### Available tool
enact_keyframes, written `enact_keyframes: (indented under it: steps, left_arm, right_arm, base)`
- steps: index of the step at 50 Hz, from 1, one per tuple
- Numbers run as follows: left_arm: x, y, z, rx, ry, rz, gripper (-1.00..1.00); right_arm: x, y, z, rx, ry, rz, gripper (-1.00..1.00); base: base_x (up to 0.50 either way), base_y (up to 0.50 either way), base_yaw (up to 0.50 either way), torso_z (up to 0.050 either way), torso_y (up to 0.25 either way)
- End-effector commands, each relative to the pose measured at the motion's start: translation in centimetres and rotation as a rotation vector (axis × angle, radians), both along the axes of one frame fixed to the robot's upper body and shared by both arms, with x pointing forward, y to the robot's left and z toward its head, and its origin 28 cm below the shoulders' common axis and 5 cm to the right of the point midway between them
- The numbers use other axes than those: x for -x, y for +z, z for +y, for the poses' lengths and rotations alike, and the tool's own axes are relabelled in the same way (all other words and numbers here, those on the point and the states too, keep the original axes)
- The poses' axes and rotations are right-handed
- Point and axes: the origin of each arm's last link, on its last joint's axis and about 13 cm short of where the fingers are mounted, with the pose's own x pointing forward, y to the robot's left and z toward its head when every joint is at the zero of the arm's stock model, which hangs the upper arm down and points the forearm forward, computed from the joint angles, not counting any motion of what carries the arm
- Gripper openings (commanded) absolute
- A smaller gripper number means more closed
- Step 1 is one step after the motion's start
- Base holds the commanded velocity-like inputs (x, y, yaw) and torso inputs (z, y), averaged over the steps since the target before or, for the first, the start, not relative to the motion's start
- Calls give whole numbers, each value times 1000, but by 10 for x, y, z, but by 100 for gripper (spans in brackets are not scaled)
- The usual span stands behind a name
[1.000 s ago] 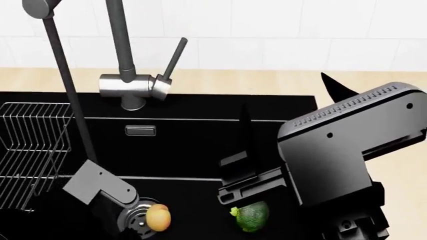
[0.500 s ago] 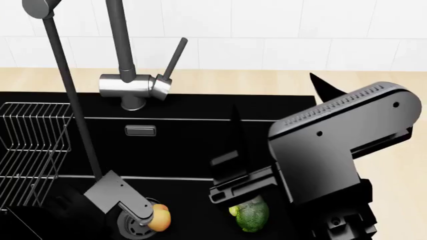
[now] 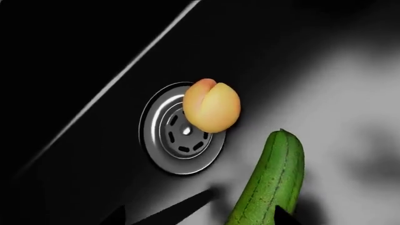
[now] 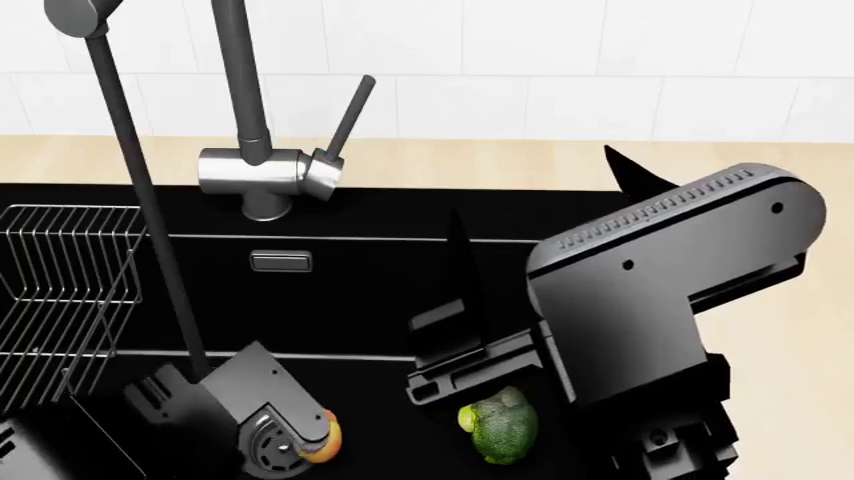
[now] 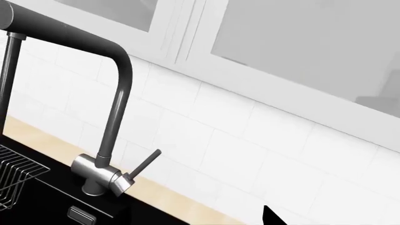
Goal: Pick the cucumbers and broccolis from the sink and place them in one bowl. Place the apricot in the other bowl. Then turn off the sink faucet.
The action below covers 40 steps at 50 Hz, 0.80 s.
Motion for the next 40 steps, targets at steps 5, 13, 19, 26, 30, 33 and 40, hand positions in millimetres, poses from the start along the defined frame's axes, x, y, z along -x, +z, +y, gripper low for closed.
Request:
enact_keyframes:
  steps: [5,13,19,26,30,33,40]
  left_arm:
    - [-8,-11,-18,-18,-70,47,100]
    - [-5,-22,-25,-46,-107,83,100]
    - [-10,-29,-23,-60,-100,100,100]
    - [-11,-43,-20,-75,-90,136,100]
    - [-8,-48,-21,-79,-96,154,100]
    - [-7,-50,-21,-85,-100,165,100]
    - [-2,-59,-23,-91,-108,205,100]
  right_arm:
    - [-3,0,-2,-51,4,-19,100]
    - [-6,1,0,-63,15,-29,100]
    - [-7,0,2,-65,20,-28,100]
    - [-7,0,2,-63,21,-24,100]
    - [-7,1,2,-62,20,-27,100]
    - [-7,0,2,-63,23,-27,100]
    - [-7,2,1,-64,19,-30,100]
  base:
    - [0,0,0,0,0]
    - [0,0,0,0,0]
    - [0,0,0,0,0]
    - [0,0,0,0,0]
    - [0,0,0,0,0]
    - [0,0,0,0,0]
    - [0,0,0,0,0]
